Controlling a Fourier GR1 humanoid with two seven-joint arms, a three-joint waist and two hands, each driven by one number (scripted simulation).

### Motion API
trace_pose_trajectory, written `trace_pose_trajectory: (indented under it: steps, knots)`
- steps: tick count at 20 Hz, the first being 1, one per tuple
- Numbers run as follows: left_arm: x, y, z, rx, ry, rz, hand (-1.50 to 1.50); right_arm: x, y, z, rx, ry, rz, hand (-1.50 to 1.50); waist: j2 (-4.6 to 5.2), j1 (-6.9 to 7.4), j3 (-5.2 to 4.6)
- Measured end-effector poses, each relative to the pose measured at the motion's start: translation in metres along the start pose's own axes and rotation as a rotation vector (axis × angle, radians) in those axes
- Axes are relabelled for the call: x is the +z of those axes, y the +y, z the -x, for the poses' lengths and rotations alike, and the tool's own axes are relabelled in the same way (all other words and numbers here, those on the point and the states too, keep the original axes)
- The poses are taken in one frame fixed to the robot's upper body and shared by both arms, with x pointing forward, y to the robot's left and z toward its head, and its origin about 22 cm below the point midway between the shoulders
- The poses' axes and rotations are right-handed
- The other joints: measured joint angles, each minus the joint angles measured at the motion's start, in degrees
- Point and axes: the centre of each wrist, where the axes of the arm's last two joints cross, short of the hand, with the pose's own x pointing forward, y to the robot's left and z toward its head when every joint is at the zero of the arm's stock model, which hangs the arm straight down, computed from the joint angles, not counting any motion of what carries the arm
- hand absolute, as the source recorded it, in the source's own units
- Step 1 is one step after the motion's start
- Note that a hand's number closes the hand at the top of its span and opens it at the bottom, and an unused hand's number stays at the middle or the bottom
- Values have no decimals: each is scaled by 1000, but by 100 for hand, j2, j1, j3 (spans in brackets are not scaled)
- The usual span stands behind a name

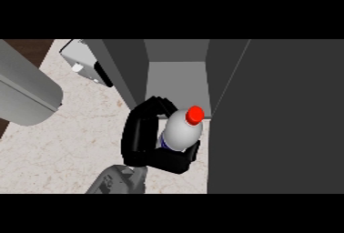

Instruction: Pick up the bottled water, place it into the cabinet and close the cabinet

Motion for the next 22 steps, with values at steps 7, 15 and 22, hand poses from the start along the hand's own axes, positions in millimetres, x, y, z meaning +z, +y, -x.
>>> trace_pose_trajectory:
  steps: [7,15,22]
  knots:
    - [-32,-44,-19,-62,-31,-58,150,-3,-7,-1,26,0,-7,-150,17,-55,-1]
    - [-75,-50,-11,-172,-26,-115,150,-4,-13,-2,45,0,-4,-150,32,-85,-2]
    - [-90,-40,10,-244,-2,-133,150,-4,-19,-4,64,6,-6,-150,46,-100,-5]
